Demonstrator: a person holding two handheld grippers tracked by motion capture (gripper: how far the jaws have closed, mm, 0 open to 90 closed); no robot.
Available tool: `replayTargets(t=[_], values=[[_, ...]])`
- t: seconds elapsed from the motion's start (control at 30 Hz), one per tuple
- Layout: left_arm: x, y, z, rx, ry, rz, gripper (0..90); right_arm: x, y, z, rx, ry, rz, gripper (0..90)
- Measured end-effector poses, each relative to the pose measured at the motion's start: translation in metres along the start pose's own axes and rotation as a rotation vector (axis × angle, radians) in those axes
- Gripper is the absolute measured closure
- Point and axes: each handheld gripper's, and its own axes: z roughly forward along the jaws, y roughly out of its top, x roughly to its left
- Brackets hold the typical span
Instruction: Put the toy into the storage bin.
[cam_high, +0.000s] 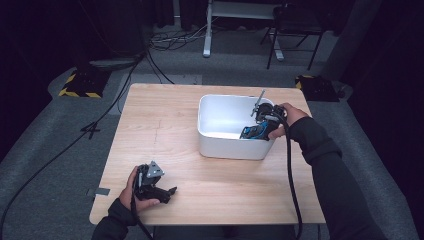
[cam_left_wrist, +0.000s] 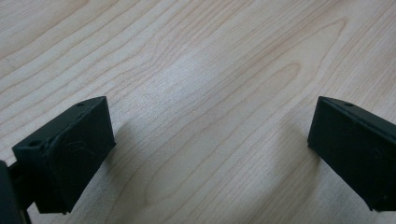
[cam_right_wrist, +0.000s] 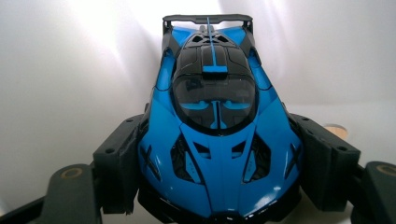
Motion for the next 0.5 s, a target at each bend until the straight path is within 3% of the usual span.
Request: replayTargets(t=[0.5], values=[[-0.0001,-0.0001,0.0,0.0,-0.001,-0.002,0.6,-0.0029,-0.0067,0.0015,-0.036,0.023,0.022,25.9]])
